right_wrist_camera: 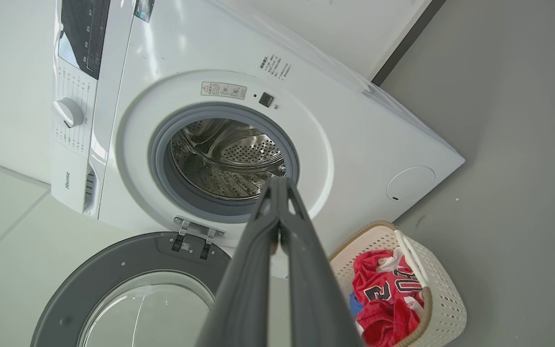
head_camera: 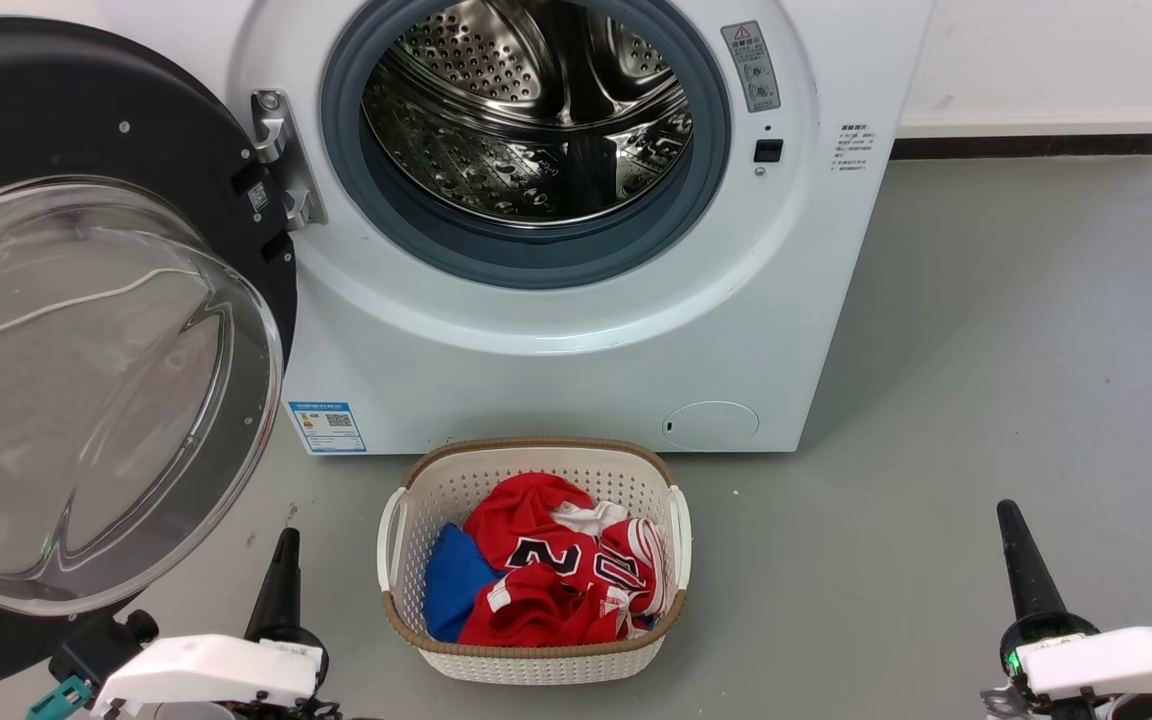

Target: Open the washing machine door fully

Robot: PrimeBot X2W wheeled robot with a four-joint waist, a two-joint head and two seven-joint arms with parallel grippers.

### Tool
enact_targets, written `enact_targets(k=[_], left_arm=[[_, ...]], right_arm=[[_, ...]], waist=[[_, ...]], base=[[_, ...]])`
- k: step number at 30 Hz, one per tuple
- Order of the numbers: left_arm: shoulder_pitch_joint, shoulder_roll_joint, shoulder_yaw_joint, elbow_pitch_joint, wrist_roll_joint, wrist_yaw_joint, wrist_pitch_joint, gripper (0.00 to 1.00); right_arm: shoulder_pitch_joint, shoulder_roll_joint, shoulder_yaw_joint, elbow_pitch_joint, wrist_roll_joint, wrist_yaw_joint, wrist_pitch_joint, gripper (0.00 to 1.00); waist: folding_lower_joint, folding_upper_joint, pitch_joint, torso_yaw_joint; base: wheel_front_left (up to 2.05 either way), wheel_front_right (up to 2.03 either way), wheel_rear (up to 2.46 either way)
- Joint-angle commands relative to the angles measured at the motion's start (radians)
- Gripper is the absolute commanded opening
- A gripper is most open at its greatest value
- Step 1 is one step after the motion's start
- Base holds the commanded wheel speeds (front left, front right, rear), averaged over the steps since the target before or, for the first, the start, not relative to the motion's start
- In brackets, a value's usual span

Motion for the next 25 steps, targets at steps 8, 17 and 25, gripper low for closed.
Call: enact_targets(k=[8,17,25], left_arm=[[-0.038,0.0,0.01,-0.001,-0.104,-0.016,0.024,0.0],[-0.049,0.0,0.019,0.007,-0.198,-0.023,0.046,0.0],[-0.062,0.0,0.025,0.013,-0.274,-0.028,0.065,0.0]], right_arm=[[-0.043,-0.006,-0.008,0.012,0.098,0.0,0.026,0.0],[-0.061,-0.005,-0.014,0.029,0.185,0.0,0.049,0.0],[-0.075,-0.004,-0.019,0.042,0.254,0.0,0.069,0.0]], waist=[[0.0,0.0,0.002,0.002],[0.0,0.0,0.004,0.003],[0.0,0.0,0.006,0.005]], base=[[0.0,0.0,0.0],[0.0,0.0,0.0],[0.0,0.0,0.0]])
